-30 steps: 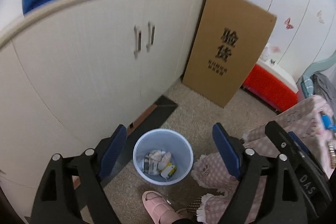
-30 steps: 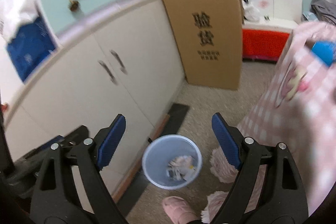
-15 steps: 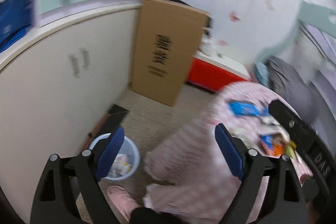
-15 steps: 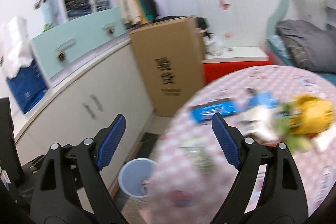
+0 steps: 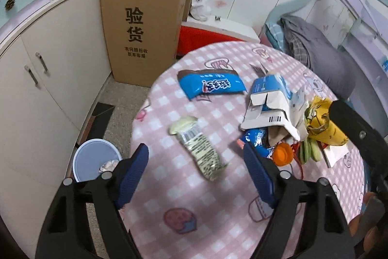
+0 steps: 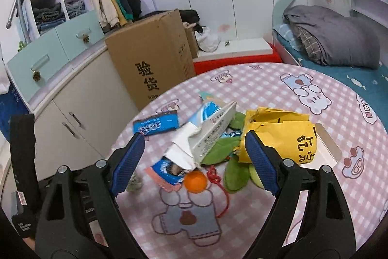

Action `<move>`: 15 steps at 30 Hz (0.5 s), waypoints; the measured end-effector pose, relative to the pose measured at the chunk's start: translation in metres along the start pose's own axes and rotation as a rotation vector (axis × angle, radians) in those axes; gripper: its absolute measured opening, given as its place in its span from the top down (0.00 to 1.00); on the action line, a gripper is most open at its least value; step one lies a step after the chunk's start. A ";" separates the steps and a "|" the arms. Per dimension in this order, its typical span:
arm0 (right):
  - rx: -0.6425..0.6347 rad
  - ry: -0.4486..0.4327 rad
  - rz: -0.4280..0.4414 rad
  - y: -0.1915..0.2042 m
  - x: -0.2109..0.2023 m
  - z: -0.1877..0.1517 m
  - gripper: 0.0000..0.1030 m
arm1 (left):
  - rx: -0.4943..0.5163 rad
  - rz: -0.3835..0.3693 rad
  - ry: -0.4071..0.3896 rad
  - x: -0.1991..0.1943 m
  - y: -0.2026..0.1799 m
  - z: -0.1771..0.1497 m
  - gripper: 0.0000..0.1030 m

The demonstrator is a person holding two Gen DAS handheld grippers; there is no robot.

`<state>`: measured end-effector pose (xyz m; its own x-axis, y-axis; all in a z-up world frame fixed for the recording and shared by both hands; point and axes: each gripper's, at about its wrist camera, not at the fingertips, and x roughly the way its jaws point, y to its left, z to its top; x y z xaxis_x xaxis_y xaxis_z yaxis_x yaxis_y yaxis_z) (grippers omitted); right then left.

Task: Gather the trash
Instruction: 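Move both tools back over the table toward the remaining trash, then grasp the snack wrapper with the left gripper while the right grasps the blue-and-white box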

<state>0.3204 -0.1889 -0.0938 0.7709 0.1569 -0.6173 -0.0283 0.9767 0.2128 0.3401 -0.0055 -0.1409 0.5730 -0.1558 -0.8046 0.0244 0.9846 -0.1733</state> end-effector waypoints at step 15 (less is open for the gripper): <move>-0.009 0.136 0.004 -0.002 0.044 0.032 0.49 | -0.003 -0.037 0.001 0.022 0.013 0.021 0.94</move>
<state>0.3747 -0.1883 -0.0969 0.6777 0.1787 -0.7133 -0.0373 0.9771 0.2093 0.3708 0.0057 -0.1490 0.5711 -0.1919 -0.7981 0.0427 0.9779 -0.2046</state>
